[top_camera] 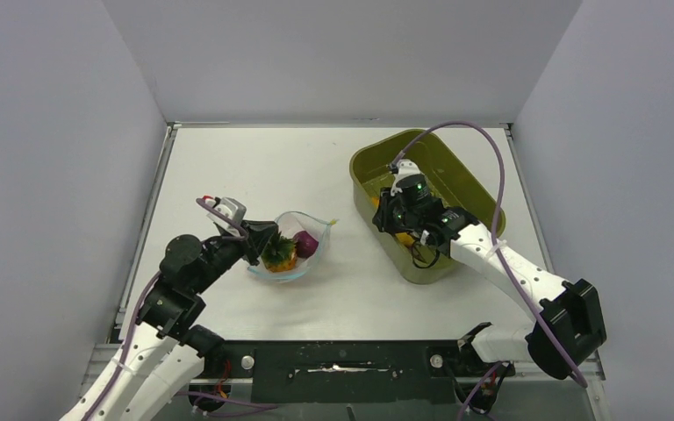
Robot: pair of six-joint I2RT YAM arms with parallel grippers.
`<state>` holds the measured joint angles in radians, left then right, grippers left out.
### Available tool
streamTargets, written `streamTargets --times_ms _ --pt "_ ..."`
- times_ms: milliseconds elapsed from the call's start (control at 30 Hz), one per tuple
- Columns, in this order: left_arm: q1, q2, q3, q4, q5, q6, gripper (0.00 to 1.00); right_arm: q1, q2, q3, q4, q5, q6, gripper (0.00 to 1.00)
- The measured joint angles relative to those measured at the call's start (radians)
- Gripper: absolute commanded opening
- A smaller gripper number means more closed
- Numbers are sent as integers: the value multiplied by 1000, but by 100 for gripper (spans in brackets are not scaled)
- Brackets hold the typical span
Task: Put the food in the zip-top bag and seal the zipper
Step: Move the bin to the center of the board.
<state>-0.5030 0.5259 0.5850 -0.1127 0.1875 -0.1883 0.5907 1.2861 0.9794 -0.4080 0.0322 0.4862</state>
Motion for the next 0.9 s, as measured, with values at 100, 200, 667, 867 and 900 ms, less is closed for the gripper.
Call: streamTargets --times_ms 100,200,667,867,900 --pt "0 31 0 5 0 14 0 1 0 -3 19 24 60 22" --pt "0 53 0 5 0 18 0 5 3 -3 41 35 127 32" --pt "0 72 -8 120 -11 21 0 0 1 77 6 123 227 59" --pt "0 41 -64 182 -53 49 0 -42 -37 194 -109 273 361 59" --pt "0 34 -71 184 -53 57 0 -53 -34 210 -129 303 391 59"
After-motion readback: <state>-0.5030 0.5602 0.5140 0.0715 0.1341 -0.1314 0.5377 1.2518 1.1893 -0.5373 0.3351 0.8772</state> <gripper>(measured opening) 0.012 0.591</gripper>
